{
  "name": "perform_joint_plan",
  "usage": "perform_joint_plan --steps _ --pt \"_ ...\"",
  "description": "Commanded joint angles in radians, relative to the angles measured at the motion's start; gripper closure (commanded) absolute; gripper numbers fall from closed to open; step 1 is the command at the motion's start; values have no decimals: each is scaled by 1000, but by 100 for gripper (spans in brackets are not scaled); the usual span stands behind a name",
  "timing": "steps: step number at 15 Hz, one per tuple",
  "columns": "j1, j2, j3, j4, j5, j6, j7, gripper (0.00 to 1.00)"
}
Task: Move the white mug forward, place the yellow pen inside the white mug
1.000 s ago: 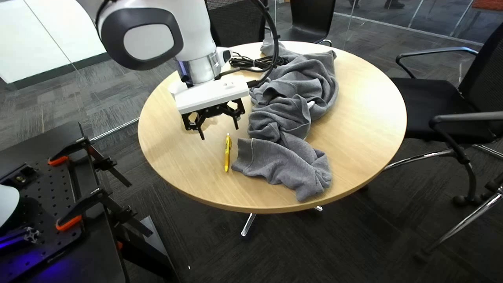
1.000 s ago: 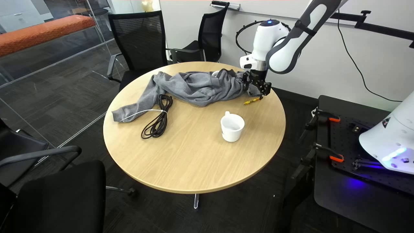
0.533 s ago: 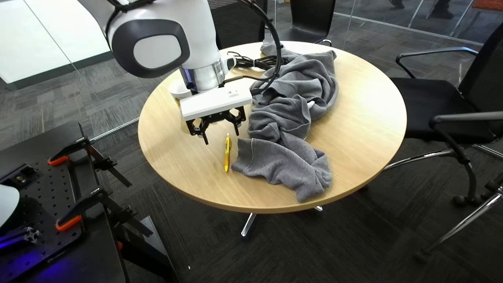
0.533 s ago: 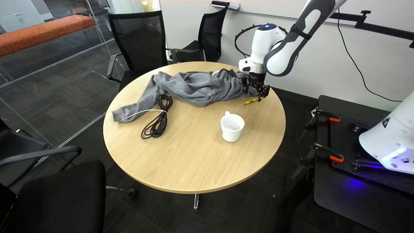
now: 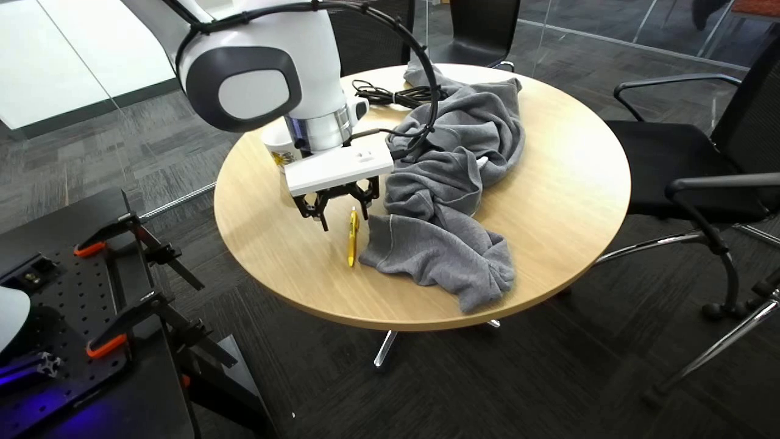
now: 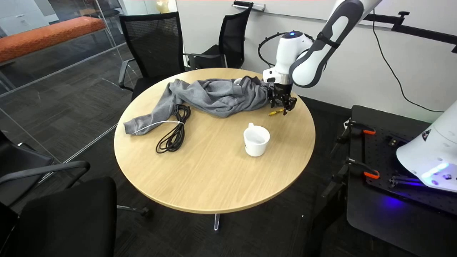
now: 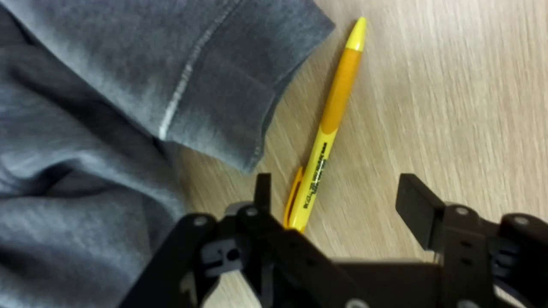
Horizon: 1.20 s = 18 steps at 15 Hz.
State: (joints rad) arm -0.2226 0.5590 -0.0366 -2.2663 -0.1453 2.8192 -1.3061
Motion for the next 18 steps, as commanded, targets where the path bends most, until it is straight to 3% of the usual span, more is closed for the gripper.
perform_joint_plan --steps 1,6,9,10,12,13,16,18 --pt "-25 13 21 21 -17 -6 8 55" --pt "-32 19 25 27 -16 -11 5 95" --pt "-32 24 25 34 -16 -16 6 100" --pt "-32 25 25 40 -16 -21 6 98" --pt "-31 29 23 46 -17 -28 7 82" --pt "-31 31 22 48 -17 -31 8 80" --pt "-29 36 19 51 -19 -37 9 55" --pt "-30 43 19 54 -20 -39 10 53"
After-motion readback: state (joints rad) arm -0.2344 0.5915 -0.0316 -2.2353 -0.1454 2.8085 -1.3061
